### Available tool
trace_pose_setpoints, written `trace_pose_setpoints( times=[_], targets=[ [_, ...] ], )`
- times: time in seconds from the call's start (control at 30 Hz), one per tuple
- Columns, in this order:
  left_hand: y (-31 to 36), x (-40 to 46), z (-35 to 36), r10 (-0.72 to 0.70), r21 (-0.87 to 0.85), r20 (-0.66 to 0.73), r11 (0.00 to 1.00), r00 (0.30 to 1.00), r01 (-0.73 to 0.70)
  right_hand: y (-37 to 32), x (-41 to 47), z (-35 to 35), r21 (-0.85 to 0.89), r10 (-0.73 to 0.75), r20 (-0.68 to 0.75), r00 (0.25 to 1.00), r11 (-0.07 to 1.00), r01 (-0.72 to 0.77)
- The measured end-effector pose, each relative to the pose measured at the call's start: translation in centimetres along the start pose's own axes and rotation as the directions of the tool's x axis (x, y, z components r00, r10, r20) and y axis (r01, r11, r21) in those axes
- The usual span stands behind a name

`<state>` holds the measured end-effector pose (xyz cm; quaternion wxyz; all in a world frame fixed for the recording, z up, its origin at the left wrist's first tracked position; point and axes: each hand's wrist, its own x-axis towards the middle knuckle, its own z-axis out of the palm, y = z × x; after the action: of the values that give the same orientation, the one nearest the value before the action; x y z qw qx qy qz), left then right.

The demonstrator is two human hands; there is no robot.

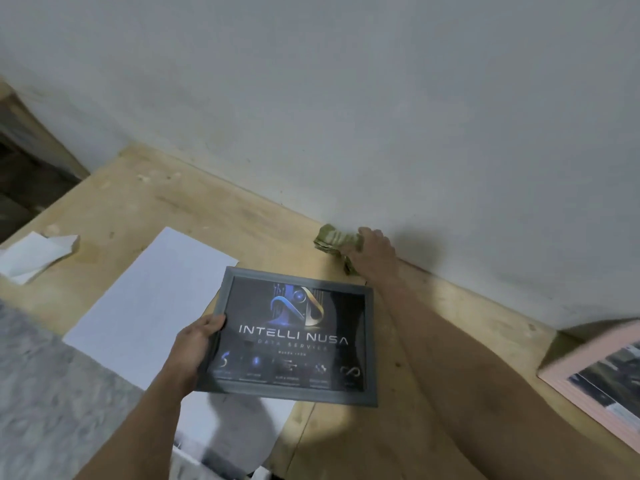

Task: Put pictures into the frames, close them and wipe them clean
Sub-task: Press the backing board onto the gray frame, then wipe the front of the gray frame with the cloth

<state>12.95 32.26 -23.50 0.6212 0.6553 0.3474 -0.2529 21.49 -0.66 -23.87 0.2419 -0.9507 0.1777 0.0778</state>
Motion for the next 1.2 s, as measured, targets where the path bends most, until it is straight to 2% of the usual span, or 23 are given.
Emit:
trace_pose_setpoints(
  times=[0.1, 0.17, 0.23, 0.3, 0.4, 0.47, 0.53, 0.67, 0.8, 0.93, 1.0, 1.03, 1.1, 1.17, 1.2],
  targets=[
    [0.1, 1.9, 0.1, 0.005, 0.023, -0.023, 1.000, 1.000, -0.004, -1.5, 4.6, 3.1, -0.224, -0.138, 0.196, 0.971, 0.958, 0.181],
    [0.2, 2.8, 0.2, 0.018, 0.022, -0.034, 1.000, 0.999, -0.017, -1.2, 5.4, 5.2, -0.347, -0.150, 0.201, 0.968, 0.913, 0.213],
    [0.0, 3.2, 0.1, 0.042, 0.013, -0.039, 0.999, 0.998, -0.042, -0.6, 5.3, 6.5, -0.412, -0.185, 0.093, 0.978, 0.887, 0.207],
    [-0.1, 3.0, 0.0, 0.061, 0.005, -0.037, 0.998, 0.997, -0.061, 0.2, 5.4, 6.6, -0.376, -0.207, 0.018, 0.978, 0.905, 0.199],
    [-0.4, 2.8, 0.0, 0.094, -0.049, -0.022, 0.994, 0.995, -0.095, 0.4, 5.5, 5.0, -0.107, -0.206, 0.019, 0.978, 0.972, 0.207],
    [-0.2, 2.1, 0.2, 0.155, -0.090, -0.009, 0.984, 0.988, -0.155, -0.9, 4.6, 3.2, -0.003, -0.274, -0.063, 0.960, 0.962, 0.275],
    [0.2, 1.0, 0.7, 0.211, -0.129, 0.007, 0.970, 0.978, -0.208, -3.3, 2.6, 1.3, -0.015, -0.359, -0.152, 0.921, 0.933, 0.361],
    [1.8, -2.0, 2.3, 0.325, -0.200, 0.105, 0.933, 0.940, -0.300, -9.4, -3.4, 0.2, -0.060, -0.559, -0.114, 0.821, 0.829, 0.556],
    [4.2, -5.2, 2.3, 0.404, -0.353, 0.090, 0.868, 0.910, -0.350, -12.3, -11.6, 2.2, -0.142, -0.634, -0.171, 0.754, 0.773, 0.618],
    [5.5, -7.9, 0.4, 0.467, -0.424, 0.022, 0.805, 0.884, -0.415, -11.0, -20.6, 2.5, -0.094, -0.799, -0.070, 0.598, 0.602, 0.793],
    [5.6, -9.5, -0.2, 0.494, -0.404, 0.049, 0.805, 0.868, -0.435, -10.6, -23.0, 0.6, -0.062, -0.827, 0.002, 0.562, 0.561, 0.826],
    [5.5, -10.1, -0.2, 0.511, -0.398, 0.070, 0.802, 0.857, -0.445, -10.8, -23.4, -0.8, -0.031, -0.824, 0.004, 0.567, 0.567, 0.823],
    [5.3, -11.8, -0.2, 0.551, -0.407, 0.112, 0.785, 0.827, -0.468, -11.8, -23.0, -3.9, 0.026, -0.791, -0.124, 0.599, 0.601, 0.799],
    [5.4, -14.0, 0.3, 0.585, -0.421, 0.144, 0.766, 0.798, -0.486, -13.6, -21.5, -7.6, -0.022, -0.686, -0.381, 0.620, 0.677, 0.736],
    [5.5, -15.0, 0.7, 0.604, -0.426, 0.161, 0.756, 0.781, -0.497, -14.8, -20.8, -9.3, -0.061, -0.625, -0.459, 0.632, 0.732, 0.679]
  ],
)
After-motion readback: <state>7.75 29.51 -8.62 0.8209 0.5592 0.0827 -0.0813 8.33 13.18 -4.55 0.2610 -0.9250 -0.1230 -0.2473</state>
